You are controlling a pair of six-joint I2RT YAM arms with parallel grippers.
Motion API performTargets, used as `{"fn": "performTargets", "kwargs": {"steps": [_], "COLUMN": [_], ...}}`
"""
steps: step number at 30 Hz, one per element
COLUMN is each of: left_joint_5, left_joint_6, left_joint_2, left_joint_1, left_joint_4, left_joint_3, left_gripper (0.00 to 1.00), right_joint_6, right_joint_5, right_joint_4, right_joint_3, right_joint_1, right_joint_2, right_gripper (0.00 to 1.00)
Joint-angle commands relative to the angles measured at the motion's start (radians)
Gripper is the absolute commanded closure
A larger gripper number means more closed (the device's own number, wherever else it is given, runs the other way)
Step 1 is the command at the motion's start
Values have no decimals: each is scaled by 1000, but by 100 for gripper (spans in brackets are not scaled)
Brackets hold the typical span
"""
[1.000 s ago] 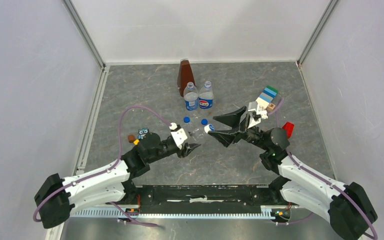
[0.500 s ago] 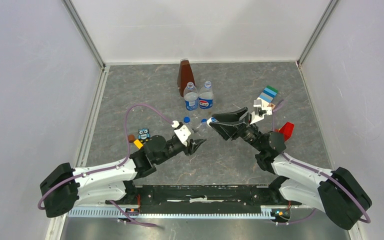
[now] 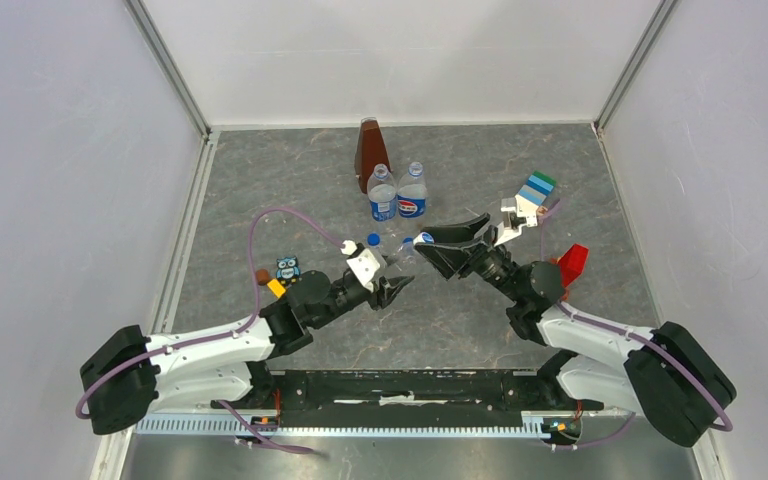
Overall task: Unscrew the bottle caps
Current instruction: Unscrew the bottle cap from the plastic bottle.
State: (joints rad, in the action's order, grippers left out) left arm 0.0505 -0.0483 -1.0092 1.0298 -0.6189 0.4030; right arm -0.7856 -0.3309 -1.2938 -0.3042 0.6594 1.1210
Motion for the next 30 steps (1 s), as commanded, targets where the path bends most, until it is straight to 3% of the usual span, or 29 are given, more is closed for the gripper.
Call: {"fn": "performTargets", "kwargs": {"steps": [1,10,15,19,25,30], "left_joint_5": [-2,-29,-46,-46,-123,-337], "left_joint_6": [21,18,10,17,16,12], "left_joint_2": [-4,-29,-40,-40,-50,-49], "left_joint_1": [5,5,6,6,5,-3], "left_joint_4": [-48,-44,-30,-25,-10,-7], "left_joint_3": [44,62,73,75,83,90], "left_gripper": [98,98,98,98,98,98], "right_joint_6": [-8,-36,-33,-38,-61,-98], "right_joint_5": [18,23,30,16,-34,-151], "right_joint_4": [-68,-147,-156,-145,-218,-346], "right_joint_3": [-3,10,9,0,-4,-10], "right_joint_1": [5,4,5,5,5,-5], "right_joint_2": [13,37,43,55,75,88], "right_gripper": [37,47,45,56,100,100]}}
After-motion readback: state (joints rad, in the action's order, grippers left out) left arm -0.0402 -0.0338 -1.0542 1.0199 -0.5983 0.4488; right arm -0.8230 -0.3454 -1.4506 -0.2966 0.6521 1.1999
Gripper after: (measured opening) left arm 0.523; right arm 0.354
